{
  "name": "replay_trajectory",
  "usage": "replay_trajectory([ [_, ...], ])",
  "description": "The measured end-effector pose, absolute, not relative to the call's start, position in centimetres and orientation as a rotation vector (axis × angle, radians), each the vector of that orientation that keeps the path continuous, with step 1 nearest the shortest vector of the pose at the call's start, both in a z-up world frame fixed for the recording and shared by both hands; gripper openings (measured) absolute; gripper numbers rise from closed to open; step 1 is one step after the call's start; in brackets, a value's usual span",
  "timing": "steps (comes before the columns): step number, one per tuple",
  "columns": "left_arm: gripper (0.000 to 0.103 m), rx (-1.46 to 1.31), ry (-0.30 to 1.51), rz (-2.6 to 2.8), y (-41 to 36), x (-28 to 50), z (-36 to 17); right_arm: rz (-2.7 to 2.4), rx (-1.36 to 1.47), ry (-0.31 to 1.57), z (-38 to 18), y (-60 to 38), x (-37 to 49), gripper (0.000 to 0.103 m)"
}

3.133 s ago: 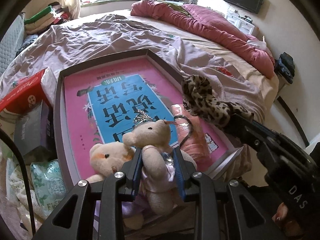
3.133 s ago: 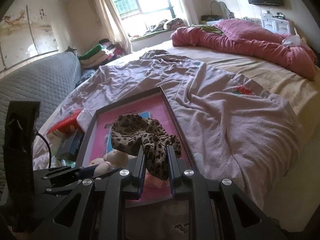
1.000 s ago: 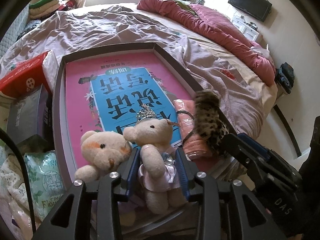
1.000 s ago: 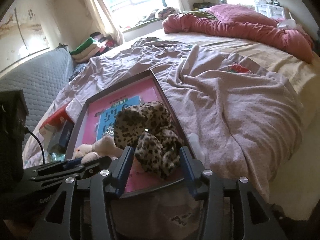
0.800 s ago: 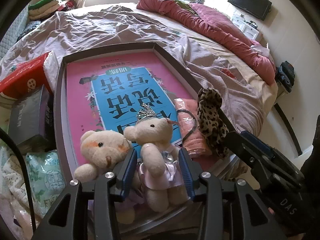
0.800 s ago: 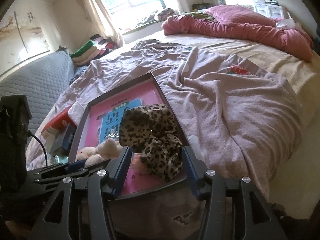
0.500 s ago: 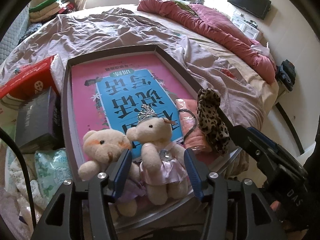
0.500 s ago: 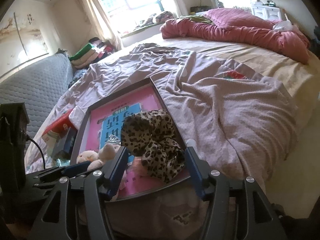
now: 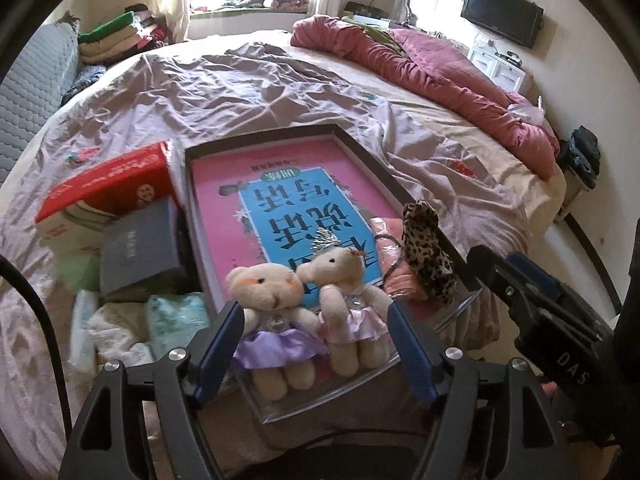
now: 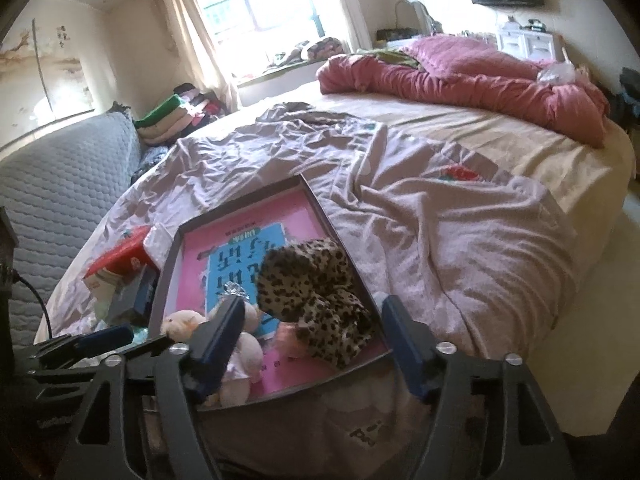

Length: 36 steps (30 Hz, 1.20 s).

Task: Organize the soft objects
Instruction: 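Move both open tools over the pile of wipes packs beside the tray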

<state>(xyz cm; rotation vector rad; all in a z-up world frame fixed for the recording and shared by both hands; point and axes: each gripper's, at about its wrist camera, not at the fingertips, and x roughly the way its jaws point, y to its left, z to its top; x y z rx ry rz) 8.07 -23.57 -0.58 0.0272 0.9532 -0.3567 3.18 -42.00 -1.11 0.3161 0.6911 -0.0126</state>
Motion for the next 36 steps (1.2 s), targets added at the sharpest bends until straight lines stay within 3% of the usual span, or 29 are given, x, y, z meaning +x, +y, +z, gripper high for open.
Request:
replay_trajectory([
  [16, 0.076, 0.018, 0.896, -0.264, -18.9, 5.9, 2.8, 0.043, 0.212, 0.629, 3.3, -37.4, 2.2, 0.075],
  [36, 0.076, -0.076, 0.864, -0.026, -4.8, 4.9, 5.7, 0.174, 0.084, 0.606, 6.7, -30.1, 1.3, 0.076],
])
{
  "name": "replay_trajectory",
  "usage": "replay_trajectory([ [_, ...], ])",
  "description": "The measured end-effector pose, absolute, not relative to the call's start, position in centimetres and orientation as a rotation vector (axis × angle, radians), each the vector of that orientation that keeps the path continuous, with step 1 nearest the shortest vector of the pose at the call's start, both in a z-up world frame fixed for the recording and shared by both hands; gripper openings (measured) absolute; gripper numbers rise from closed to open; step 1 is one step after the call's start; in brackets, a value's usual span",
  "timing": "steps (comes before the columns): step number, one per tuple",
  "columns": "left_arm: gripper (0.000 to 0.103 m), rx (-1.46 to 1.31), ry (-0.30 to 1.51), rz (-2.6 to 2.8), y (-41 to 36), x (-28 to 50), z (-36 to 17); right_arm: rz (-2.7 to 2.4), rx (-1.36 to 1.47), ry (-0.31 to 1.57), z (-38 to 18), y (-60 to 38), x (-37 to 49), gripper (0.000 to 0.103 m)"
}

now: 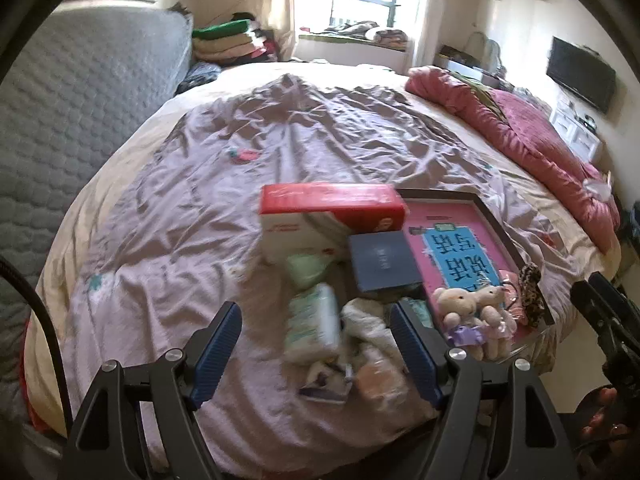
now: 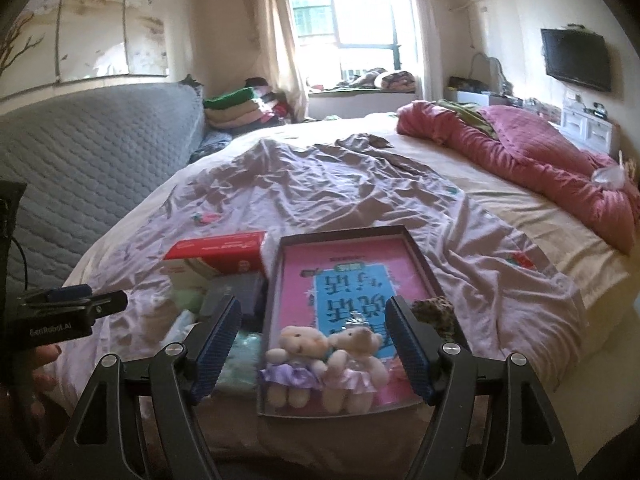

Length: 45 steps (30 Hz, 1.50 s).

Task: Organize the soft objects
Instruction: 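Move both open tools over the pile of wipes packs beside the tray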

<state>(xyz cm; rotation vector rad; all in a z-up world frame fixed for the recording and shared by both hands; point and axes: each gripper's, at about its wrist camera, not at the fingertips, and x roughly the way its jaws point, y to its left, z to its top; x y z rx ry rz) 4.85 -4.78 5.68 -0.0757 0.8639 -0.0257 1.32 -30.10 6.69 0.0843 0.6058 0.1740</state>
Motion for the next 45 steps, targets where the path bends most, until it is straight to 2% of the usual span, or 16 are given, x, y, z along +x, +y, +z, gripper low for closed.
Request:
replay_trajectory([
  [12, 0.076, -0.151, 0.916, 0.032, 0.1, 4.8, 2.7, 0.318, 0.026, 0.661, 5.2, -24.8, 0.7, 0.076],
  [37, 0.076, -0.283, 1.014, -0.082, -0.2, 7.2, -3.1, 0.478, -0.206, 0.815, -1.4, -17.8, 1.3, 0.076],
  [45, 0.076, -0.359, 1.028, -0.133, 0.1, 8.0, -4.2, 0.478, -0.456, 0.803, -3.7, -14.1, 1.1, 0.076],
])
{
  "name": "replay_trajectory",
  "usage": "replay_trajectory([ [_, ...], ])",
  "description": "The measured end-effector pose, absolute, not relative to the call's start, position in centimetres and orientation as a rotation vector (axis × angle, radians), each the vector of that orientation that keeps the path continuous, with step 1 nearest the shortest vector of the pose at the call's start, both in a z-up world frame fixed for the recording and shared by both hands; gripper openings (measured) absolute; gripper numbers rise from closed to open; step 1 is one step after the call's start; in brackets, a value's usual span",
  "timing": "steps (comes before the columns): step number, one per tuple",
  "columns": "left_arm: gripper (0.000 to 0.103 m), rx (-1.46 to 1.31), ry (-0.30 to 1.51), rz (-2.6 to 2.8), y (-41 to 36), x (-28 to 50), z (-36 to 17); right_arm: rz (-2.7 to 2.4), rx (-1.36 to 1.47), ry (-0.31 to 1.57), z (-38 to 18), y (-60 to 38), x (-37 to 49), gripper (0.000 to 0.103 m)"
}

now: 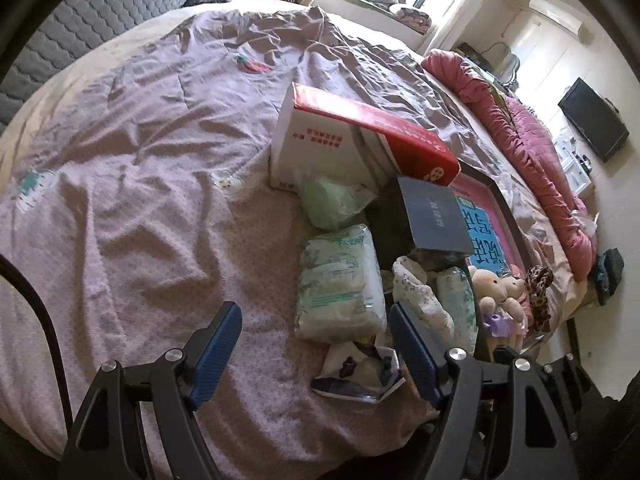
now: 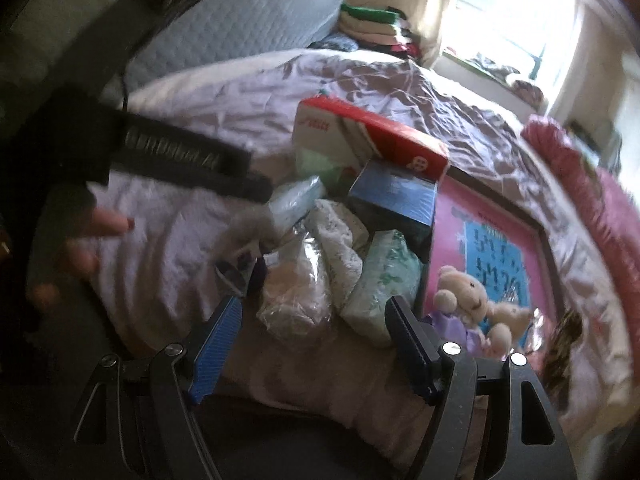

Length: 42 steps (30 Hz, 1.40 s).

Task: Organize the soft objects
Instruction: 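Move both open tools over the pile of wipes packs beside the tray, then grasp the green-leaf wipes pack with left tool while right grasps the clear plastic bag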

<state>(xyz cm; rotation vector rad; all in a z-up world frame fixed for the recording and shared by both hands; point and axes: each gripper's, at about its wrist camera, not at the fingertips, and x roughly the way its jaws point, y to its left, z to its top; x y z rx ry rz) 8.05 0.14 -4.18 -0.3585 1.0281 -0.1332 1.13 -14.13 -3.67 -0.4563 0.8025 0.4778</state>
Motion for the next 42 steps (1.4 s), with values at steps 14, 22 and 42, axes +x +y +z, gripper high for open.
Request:
replay_trajectory([
  [14, 0.076, -0.38, 1.068, -0.149, -0.2, 9.4, -5.8, 0.491, -0.611, 0.793, -6.7, -11.8, 2.2, 0.047],
  [22, 0.076, -0.397, 1.098, -0.162, -0.6, 10.5, -7.0, 0.498, -0.6, 0.803, -7.2, -11.9, 3.2, 0.042],
  [42, 0.048, -0.463, 1.084, -0.229, -0.8, 11.9, -8.7, 0.572, -0.155, 0.793, -2.7, -18.4, 3.8, 0.041],
])
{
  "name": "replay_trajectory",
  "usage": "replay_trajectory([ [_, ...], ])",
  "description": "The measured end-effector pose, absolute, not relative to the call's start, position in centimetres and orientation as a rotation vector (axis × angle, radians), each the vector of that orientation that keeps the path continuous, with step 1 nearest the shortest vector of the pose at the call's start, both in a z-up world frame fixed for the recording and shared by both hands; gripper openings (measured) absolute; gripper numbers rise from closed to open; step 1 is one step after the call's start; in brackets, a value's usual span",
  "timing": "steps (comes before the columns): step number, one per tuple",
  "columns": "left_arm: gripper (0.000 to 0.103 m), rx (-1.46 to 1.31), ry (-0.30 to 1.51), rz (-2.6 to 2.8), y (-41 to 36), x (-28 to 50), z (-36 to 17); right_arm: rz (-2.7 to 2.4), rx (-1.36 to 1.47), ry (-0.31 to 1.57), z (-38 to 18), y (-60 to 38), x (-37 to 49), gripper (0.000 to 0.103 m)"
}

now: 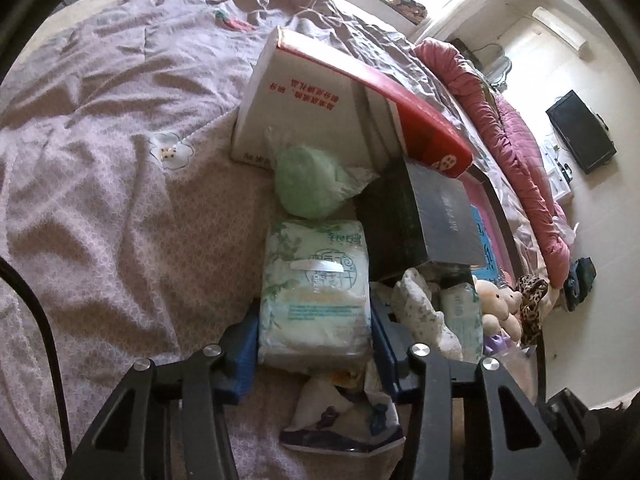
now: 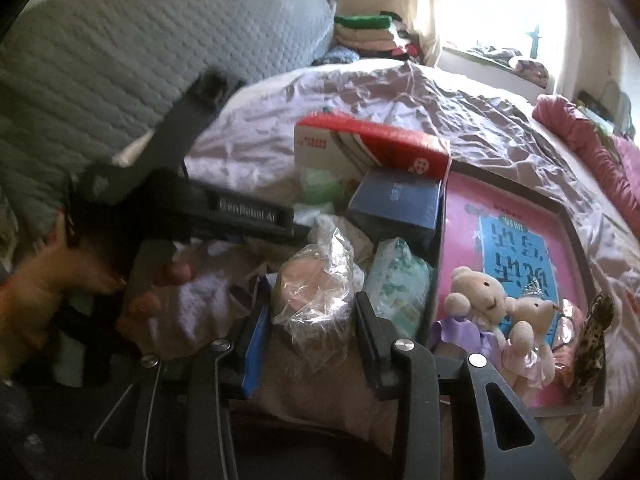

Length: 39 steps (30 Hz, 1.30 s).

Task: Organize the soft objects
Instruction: 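Grasp the green-leaf wipes pack with left tool while right grasps the clear plastic bag, then carry the wipes pack with left tool while right carries the plastic bag over the tray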

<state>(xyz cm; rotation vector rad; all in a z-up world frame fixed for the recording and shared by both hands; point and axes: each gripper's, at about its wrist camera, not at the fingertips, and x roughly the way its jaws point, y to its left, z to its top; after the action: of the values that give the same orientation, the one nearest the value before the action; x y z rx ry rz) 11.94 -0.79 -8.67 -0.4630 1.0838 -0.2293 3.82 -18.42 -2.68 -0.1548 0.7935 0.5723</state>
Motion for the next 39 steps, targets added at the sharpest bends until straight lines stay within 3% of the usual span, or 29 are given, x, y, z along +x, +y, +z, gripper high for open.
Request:
replay_trajectory([
  [12, 0.047, -0.407, 0.988, -0.184, -0.3, 7.7, -4.6, 0.526, -0.007, 0.772, -1.3, -20.7, 3.7, 0.041],
  [39, 0.047, -0.199, 0.855, -0.274, -8.8, 4.5, 3.0, 0.353, 0.186, 0.638, 3.0, -30.7, 2.8, 0.041],
])
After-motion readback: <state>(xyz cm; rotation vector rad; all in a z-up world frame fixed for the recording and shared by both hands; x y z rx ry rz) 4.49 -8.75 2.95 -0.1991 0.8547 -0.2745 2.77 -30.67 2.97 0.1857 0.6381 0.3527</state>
